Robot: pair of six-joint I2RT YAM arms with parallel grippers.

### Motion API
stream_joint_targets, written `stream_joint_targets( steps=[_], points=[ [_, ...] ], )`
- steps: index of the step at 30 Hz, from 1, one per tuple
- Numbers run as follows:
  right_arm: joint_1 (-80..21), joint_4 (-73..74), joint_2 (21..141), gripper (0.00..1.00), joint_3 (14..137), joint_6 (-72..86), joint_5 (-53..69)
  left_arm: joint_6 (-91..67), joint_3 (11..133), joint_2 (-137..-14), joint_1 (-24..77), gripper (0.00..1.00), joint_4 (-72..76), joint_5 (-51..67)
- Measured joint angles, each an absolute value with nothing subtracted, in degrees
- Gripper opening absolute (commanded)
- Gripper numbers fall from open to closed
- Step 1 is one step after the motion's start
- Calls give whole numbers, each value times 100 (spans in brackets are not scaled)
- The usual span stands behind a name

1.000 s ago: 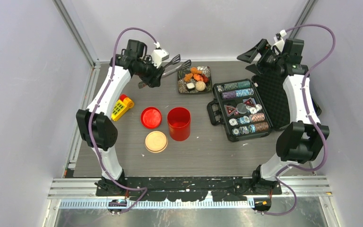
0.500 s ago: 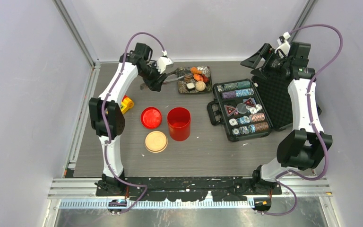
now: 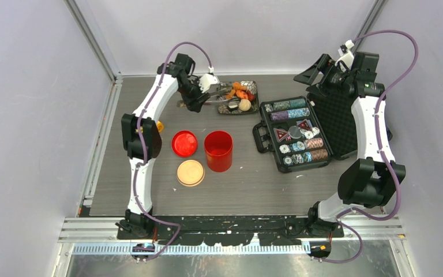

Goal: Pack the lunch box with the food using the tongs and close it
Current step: Pick up the fake food from the plate.

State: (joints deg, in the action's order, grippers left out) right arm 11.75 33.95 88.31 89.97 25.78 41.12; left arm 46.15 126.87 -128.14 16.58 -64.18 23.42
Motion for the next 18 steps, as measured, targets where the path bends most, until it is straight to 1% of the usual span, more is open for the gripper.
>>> stream_joint_targets(
  steps=[18],
  points=[
    [1175, 3426, 8831, 87, 8954, 2578, 4053, 4840, 13183, -13447, 2244, 46, -6158, 1693]
  ],
)
